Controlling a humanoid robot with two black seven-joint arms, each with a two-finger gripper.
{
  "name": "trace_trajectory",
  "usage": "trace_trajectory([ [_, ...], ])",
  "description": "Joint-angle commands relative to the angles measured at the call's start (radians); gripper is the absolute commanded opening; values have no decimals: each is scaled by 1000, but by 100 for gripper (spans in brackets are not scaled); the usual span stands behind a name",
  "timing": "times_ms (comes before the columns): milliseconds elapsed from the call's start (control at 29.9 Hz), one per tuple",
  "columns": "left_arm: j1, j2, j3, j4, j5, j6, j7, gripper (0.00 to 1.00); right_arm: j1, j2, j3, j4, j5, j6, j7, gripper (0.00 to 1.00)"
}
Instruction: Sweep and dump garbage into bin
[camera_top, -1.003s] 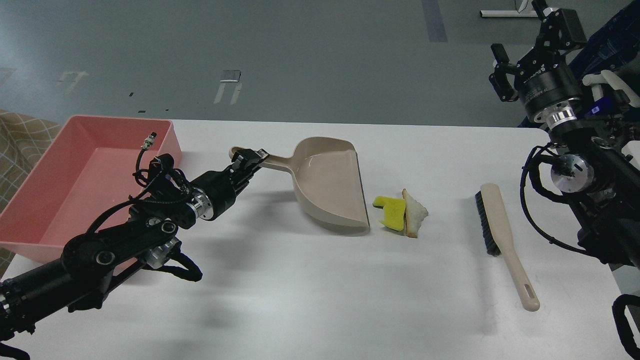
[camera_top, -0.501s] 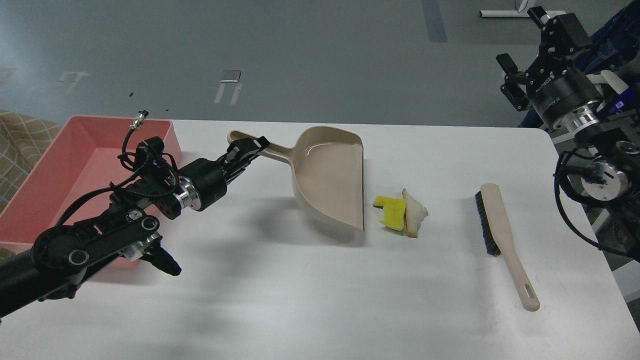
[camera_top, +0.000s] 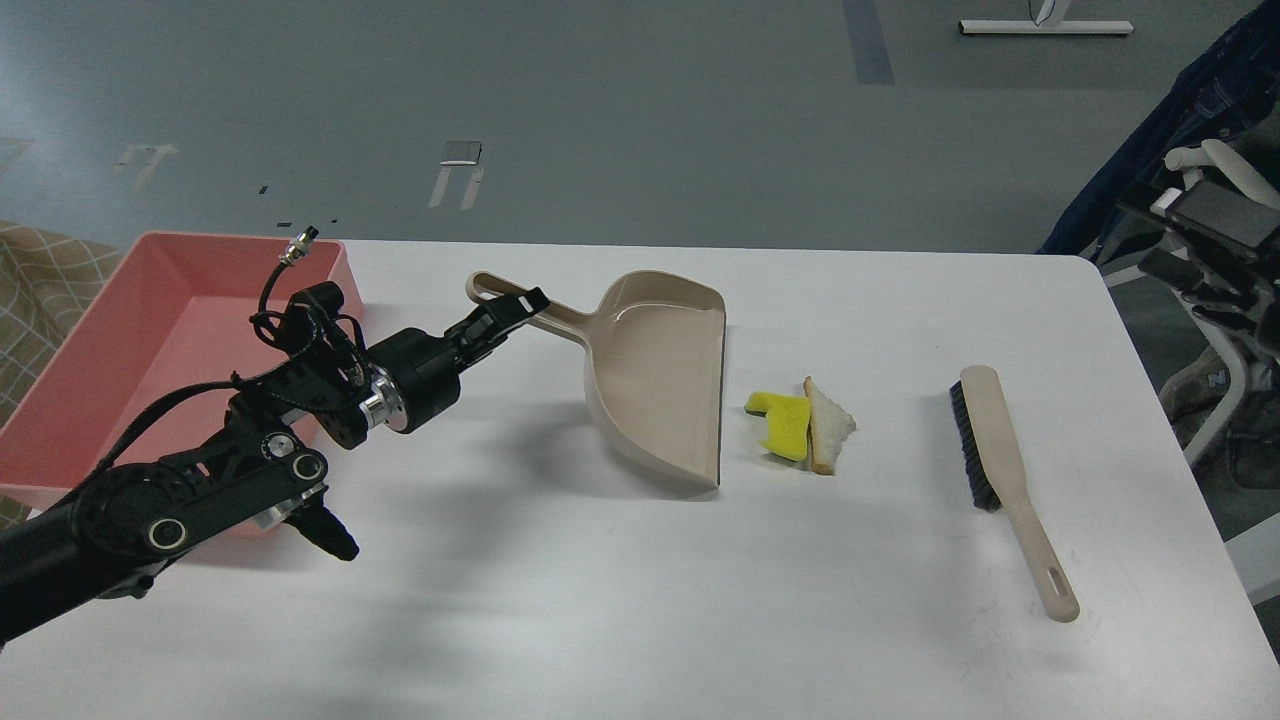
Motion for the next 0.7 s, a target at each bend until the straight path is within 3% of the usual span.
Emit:
trace_trajectory([
  [0, 4, -3, 0, 0, 2, -2, 3, 0, -21, -115, -62, 58, -109, 0, -7, 100],
  [167, 4, -1, 5, 0, 2, -14, 4, 0, -72, -175, -118, 93, -195, 2, -2, 100],
  [668, 13, -1, 14, 0, 2, -114, 3, 0, -182, -165, -122, 162, -352, 2, -28, 100],
])
